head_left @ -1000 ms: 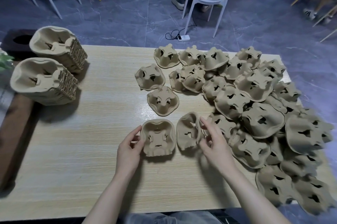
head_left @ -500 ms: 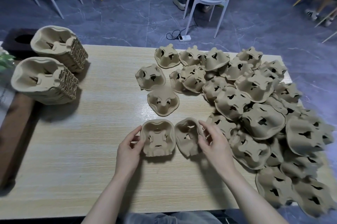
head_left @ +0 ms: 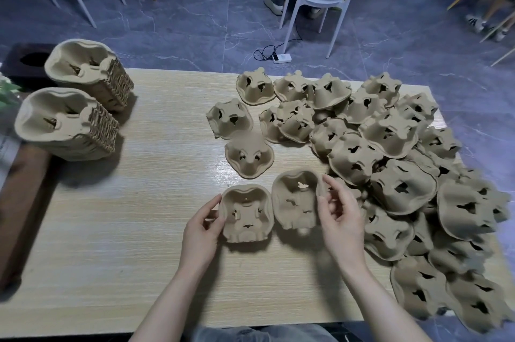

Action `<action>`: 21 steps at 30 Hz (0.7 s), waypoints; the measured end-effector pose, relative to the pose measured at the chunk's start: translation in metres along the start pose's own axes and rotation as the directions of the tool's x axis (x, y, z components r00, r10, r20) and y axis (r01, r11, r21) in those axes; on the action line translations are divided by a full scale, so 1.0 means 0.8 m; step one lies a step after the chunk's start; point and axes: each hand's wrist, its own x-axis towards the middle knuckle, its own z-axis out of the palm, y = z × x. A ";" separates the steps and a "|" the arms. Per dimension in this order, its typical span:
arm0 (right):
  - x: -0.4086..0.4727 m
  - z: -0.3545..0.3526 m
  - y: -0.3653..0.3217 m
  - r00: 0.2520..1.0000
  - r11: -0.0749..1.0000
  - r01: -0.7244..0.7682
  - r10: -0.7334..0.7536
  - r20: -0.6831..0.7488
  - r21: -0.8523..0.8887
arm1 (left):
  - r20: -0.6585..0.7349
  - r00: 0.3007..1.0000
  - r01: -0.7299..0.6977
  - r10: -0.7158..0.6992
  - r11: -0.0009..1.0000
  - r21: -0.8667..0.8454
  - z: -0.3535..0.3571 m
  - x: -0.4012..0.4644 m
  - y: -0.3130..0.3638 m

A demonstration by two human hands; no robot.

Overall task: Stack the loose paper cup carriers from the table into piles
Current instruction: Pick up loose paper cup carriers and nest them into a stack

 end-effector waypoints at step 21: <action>-0.020 0.070 -0.022 0.857 0.837 -0.419 0.237 0.457 0.352 | -0.063 0.998 -0.005 0.002 0.999 -0.052 -0.015 -0.001 0.004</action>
